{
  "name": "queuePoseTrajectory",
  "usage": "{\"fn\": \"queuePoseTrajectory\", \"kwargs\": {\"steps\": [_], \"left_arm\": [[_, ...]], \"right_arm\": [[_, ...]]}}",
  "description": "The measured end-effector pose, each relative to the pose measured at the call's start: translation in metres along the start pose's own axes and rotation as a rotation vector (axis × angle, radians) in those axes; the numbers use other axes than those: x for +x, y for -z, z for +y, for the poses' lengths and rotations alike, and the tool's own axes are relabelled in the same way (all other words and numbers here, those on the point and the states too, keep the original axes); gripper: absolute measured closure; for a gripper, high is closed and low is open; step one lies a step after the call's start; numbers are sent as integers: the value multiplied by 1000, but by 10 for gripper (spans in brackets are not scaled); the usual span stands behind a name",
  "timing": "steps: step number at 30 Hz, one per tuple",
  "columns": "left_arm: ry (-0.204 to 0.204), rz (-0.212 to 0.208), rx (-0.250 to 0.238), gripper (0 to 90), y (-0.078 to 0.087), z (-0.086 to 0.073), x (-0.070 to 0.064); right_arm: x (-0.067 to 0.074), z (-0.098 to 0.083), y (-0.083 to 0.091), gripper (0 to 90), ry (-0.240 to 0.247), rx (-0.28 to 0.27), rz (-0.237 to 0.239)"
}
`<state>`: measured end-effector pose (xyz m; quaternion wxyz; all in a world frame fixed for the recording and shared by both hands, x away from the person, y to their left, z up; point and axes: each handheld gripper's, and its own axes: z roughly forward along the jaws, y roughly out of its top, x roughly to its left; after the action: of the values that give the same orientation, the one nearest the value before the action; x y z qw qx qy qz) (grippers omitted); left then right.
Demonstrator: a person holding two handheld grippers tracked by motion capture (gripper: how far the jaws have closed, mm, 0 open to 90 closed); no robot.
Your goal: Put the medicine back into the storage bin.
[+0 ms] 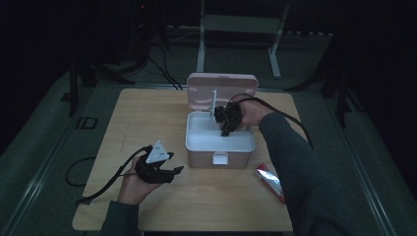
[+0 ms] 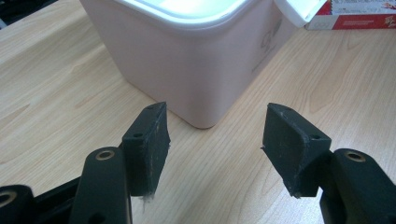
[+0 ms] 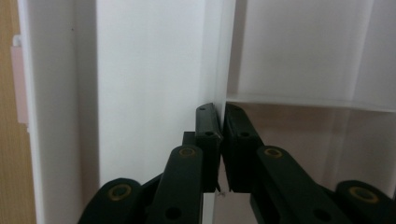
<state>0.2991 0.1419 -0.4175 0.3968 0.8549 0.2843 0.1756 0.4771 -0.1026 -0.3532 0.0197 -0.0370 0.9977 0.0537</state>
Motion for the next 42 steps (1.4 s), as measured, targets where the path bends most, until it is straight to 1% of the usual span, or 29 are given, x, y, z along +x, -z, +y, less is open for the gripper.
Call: {"fn": "queuePoseTrajectory", "kwargs": {"steps": [5, 7, 13, 14, 24, 29, 34, 35, 36, 37, 38, 39, 41, 42], "left_arm": [[2, 1, -3, 403, 1, 0, 0], [1, 2, -3, 403, 1, 0, 0], [1, 3, -2, 403, 1, 0, 0], [1, 3, -2, 403, 1, 0, 0], [-2, 4, -4, 404, 2, 0, 0], [-1, 7, -8, 403, 3, 0, 0], [-1, 6, -11, 403, 4, 0, 1], [-1, 6, -10, 403, 4, 0, 1], [-1, 5, -10, 403, 4, 0, 1], [-1, 5, -11, 403, 4, 0, 1], [-2, 5, -10, 403, 4, 0, 1], [-2, 5, -10, 403, 4, 0, 1], [-1, 5, -10, 403, 4, 0, 1], [-1, 5, -10, 403, 4, 0, 1]], "right_arm": [[-2, 1, 0, 884, -6, 3, 15], [-1, 1, 1, 888, -22, 10, 23], [-4, 1, 0, 895, -20, 9, 31], [-4, 1, 1, 895, -33, 15, 33], [-5, 2, 1, 897, -34, 10, 28], [-3, 5, 4, 897, -30, 25, 19], [-4, 5, 8, 897, -26, 17, 13], [-3, 4, 12, 898, -23, 4, 8], [-3, 4, 12, 898, -23, 4, 8], [-4, 3, 16, 898, -20, -8, 15], [-4, 2, 18, 898, -18, -18, -2], [-4, 2, 18, 898, -18, -18, -2], [-4, 0, 24, 898, -31, -36, 0], [-3, -2, 27, 898, -39, -43, -14]]}}
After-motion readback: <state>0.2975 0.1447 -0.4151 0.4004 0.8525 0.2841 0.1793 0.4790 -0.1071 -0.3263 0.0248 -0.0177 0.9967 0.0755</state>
